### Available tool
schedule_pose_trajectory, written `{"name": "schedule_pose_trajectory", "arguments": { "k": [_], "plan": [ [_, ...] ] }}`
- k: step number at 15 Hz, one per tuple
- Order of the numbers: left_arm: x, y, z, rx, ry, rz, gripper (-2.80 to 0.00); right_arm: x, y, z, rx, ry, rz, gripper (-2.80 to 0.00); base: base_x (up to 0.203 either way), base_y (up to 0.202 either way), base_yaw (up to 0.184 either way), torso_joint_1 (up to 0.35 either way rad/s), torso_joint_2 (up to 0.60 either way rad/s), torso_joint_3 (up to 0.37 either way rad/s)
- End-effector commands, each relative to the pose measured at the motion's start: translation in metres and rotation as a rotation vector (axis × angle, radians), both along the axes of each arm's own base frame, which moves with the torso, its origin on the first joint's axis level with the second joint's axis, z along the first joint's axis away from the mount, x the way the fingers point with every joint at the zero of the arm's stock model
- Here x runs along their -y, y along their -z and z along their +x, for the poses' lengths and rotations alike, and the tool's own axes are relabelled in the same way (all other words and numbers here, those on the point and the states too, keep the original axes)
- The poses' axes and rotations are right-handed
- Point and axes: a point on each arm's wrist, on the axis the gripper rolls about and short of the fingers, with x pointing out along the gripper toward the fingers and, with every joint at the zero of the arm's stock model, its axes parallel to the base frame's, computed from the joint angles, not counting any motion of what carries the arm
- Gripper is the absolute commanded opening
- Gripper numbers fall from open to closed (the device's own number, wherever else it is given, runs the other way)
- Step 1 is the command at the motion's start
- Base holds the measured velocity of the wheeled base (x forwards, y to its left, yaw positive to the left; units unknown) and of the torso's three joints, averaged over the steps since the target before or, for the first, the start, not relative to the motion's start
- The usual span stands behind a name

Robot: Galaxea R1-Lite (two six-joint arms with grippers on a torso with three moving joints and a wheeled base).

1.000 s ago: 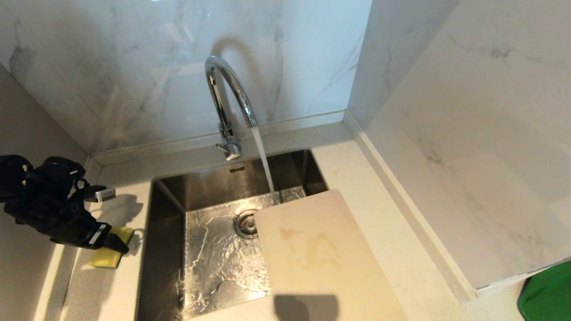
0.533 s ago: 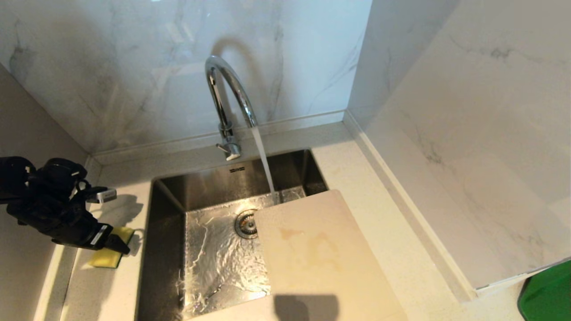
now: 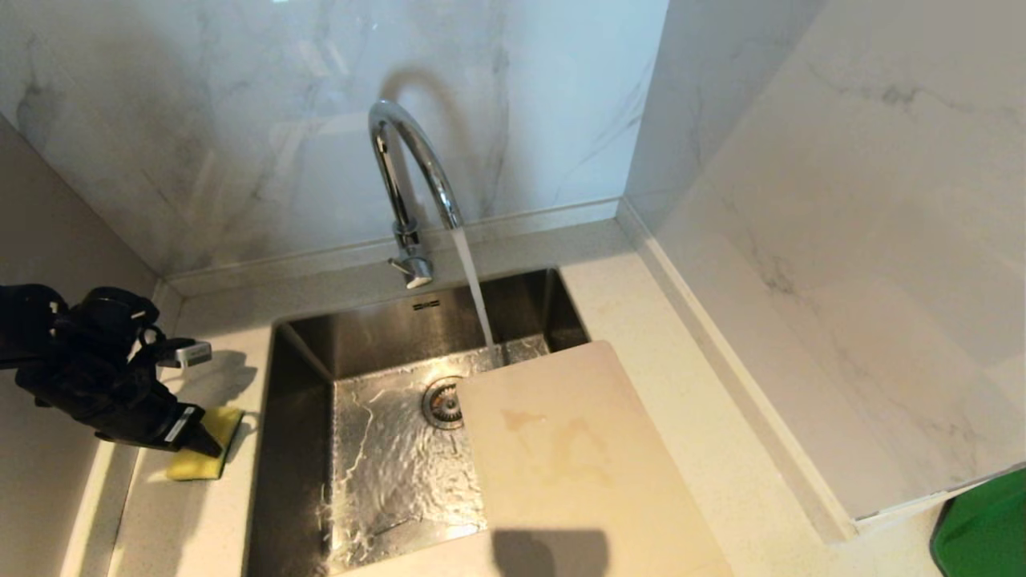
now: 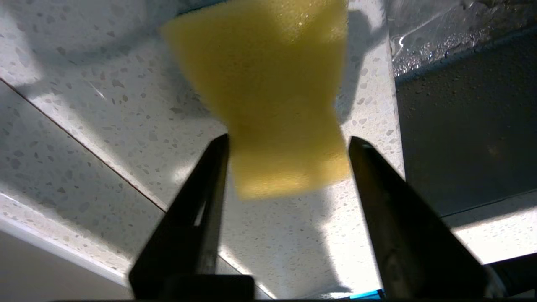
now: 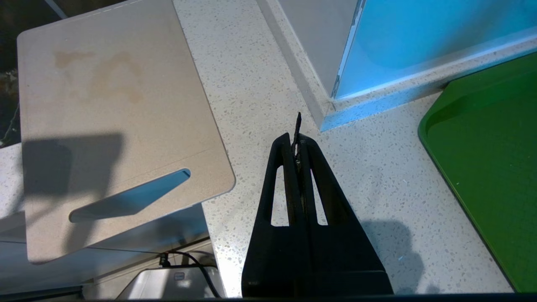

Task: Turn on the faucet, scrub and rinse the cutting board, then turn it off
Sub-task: Pick up the cleaning cloth

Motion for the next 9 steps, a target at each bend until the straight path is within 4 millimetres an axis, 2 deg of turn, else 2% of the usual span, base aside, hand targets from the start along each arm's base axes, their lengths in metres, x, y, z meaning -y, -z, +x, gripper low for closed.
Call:
{"name": "schedule_pose_trajectory", "arguments": {
  "k": [1, 7, 9],
  "plan": [
    [-0.0001, 0.0006, 0.0005, -0.002, 0.003, -0.001, -2.8, 0.0, 0.0, 0.0, 0.0, 0.001, 0.001, -2.8, 0.0, 0.0, 0.0, 0.0, 0.0, 0.0],
    [0.0023, 0.0002, 0.0, -0.003, 0.011, 0.0, -2.8, 0.0, -0.0001, 0.0, 0.0, 0.0, 0.0, -2.8, 0.0, 0.0, 0.0, 0.0, 0.0, 0.0],
    [0.0034, -0.006, -0.0008, 0.017, 0.015, 0.003, -2.8, 0.0, -0.0001, 0.0, 0.001, 0.0, 0.0, -2.8, 0.0, 0.0, 0.0, 0.0, 0.0, 0.0]
  ]
}}
